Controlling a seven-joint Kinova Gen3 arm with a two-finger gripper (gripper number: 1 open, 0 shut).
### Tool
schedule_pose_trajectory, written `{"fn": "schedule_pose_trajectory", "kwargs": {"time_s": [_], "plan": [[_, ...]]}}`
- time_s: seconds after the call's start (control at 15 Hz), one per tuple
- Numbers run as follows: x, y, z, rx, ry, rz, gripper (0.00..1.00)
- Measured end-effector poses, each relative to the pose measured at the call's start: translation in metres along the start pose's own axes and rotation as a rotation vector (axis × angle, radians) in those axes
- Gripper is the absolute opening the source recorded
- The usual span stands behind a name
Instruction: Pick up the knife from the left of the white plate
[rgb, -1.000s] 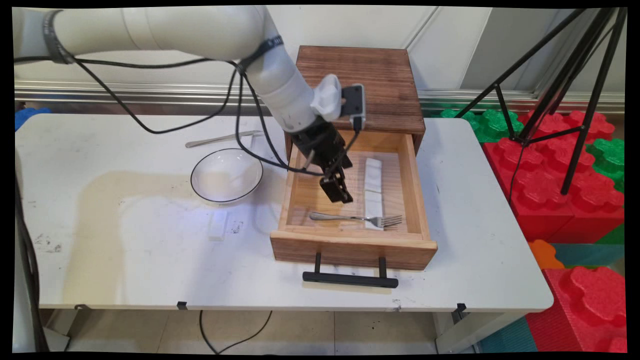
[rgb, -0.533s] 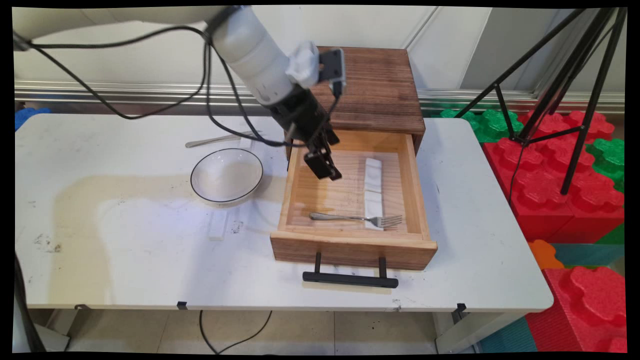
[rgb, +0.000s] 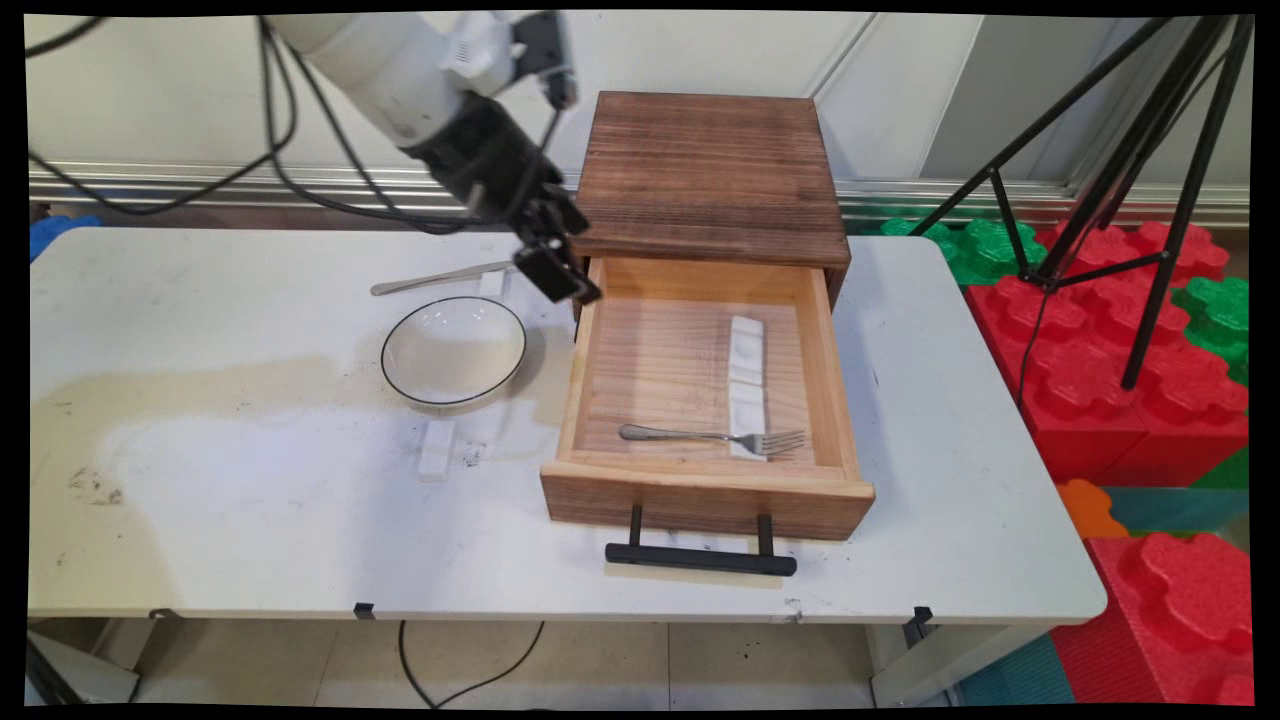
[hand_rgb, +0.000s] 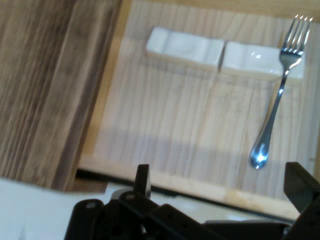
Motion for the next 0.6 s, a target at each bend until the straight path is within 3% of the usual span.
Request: {"fn": "schedule_pose_trajectory", "kwargs": {"time_s": [0.6], "plan": [[-0.064, -0.001, -0.052, 0.077, -0.043, -0.118, 1.0]]}}
